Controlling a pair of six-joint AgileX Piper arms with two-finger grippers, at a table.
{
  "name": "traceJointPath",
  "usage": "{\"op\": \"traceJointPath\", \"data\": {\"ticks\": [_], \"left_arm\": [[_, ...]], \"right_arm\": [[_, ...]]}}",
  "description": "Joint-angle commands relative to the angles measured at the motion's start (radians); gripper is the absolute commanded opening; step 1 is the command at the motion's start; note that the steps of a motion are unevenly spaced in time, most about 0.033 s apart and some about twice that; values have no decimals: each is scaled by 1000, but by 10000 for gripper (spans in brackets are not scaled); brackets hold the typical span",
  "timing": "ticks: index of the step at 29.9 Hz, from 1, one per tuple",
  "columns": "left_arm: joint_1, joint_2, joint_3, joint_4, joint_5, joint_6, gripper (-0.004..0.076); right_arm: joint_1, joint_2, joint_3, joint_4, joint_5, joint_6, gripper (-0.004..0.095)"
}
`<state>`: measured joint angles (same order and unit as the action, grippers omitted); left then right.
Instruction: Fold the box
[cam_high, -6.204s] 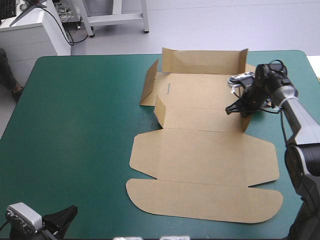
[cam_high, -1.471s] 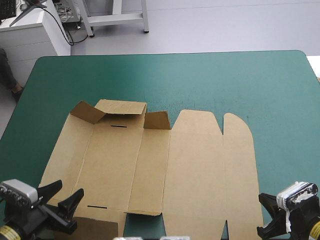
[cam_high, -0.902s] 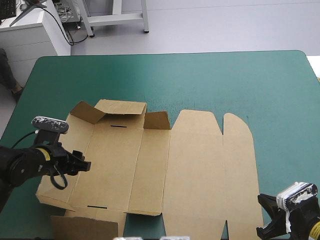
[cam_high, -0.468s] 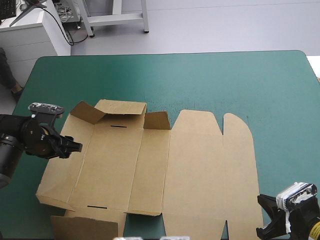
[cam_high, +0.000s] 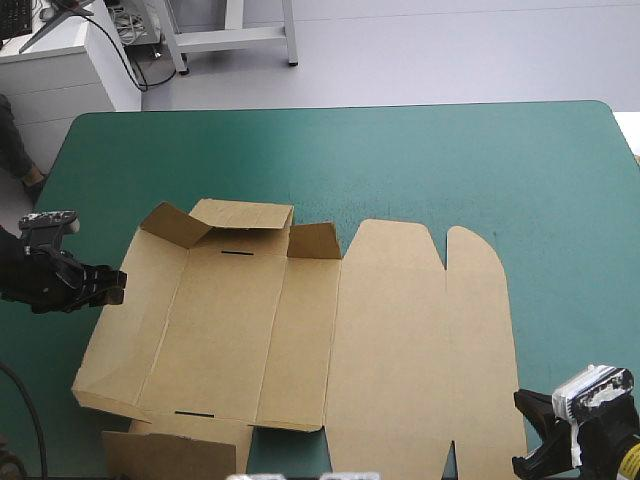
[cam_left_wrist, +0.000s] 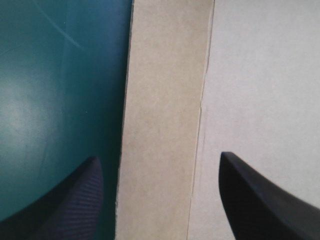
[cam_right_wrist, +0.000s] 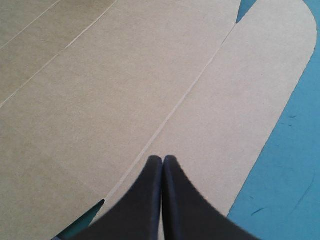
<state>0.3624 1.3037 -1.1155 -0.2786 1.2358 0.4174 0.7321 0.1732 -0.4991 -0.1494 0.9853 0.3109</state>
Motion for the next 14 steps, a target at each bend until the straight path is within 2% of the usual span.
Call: {"op": "traceJointPath", "data": {"ticks": [1, 14], "left_arm": [[7, 46, -33, 2, 33, 12, 473], [7, 191, -12, 21, 60, 35, 473]], "right_arm": [[-5, 11, -21, -13, -64, -14, -19], [-5, 11, -21, -13, -64, -24, -19]]}}
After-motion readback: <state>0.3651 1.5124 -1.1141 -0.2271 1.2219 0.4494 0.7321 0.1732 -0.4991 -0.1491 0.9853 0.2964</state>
